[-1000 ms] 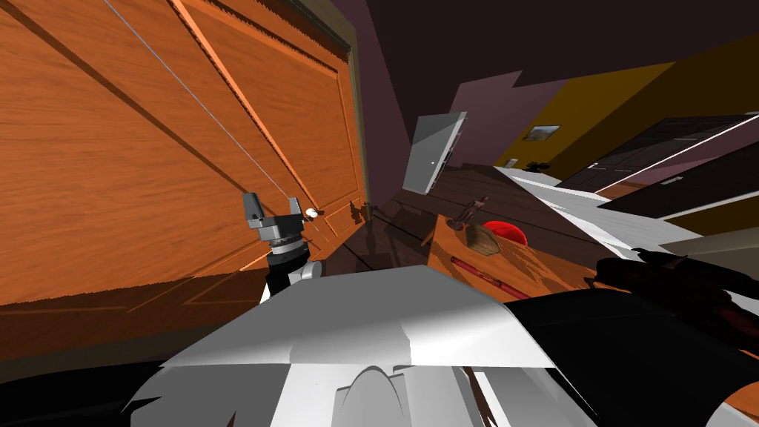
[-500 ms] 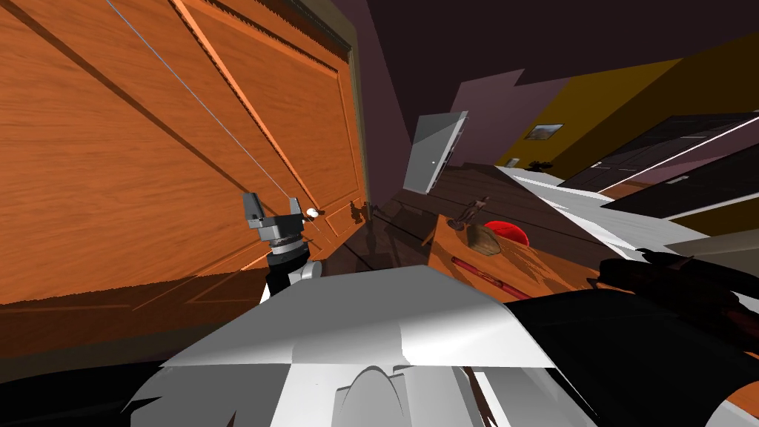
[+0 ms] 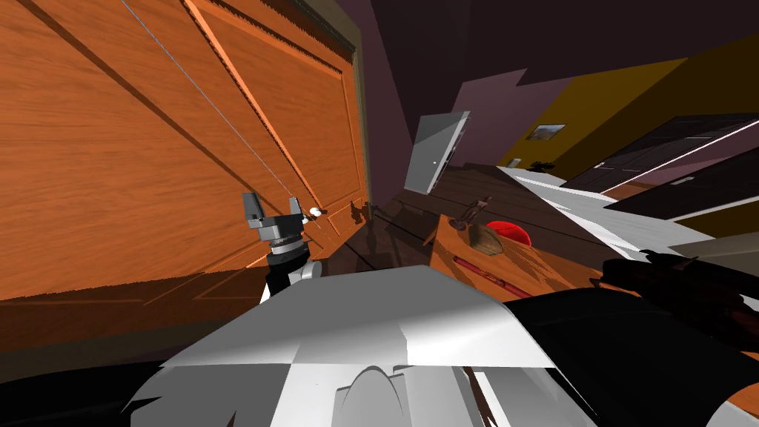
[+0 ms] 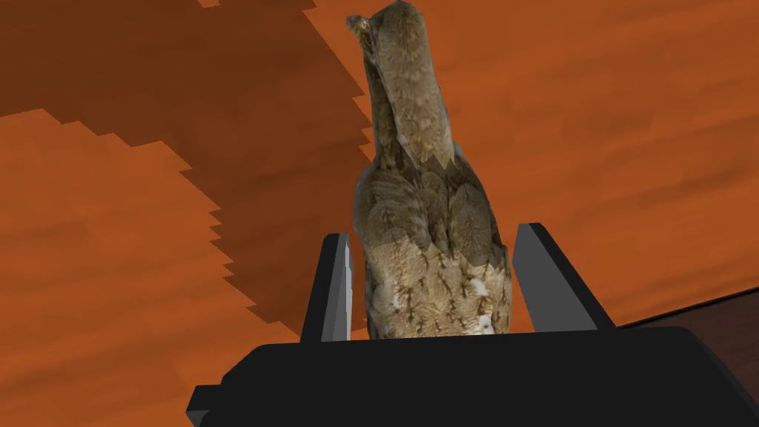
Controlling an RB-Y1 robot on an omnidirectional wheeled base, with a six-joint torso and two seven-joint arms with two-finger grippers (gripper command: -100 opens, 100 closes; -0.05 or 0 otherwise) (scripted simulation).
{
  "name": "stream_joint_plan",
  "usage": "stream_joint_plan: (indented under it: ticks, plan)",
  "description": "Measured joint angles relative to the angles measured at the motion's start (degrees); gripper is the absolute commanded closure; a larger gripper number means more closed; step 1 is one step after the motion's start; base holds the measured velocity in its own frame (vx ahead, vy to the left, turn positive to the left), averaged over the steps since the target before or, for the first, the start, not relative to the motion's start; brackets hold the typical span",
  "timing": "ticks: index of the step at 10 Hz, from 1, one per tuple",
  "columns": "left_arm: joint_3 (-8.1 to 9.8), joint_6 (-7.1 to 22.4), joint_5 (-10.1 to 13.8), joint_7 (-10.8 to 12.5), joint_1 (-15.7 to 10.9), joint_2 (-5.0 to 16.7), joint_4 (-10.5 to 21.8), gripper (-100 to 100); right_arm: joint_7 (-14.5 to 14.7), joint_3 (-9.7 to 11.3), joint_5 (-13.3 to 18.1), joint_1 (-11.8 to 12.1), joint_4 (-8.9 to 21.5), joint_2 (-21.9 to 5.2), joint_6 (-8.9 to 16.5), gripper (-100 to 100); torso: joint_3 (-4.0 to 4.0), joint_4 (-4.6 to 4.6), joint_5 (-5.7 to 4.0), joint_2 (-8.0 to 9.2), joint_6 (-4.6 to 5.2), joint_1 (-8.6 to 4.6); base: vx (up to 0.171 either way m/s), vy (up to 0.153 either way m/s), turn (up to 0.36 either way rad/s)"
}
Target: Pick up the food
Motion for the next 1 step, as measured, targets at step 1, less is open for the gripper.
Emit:
stream_joint_plan:
  ticks: [1]
  plan:
    - [0.0,0.0,0.0,0.0,0.0,0.0,0.0,0,0.15,-0.02,-0.03,-0.03,0.14,-0.03,-0.07,0,-0.01,-0.01,0.0,-0.02,-0.01,-0.02,0.0,0.0,0.0]
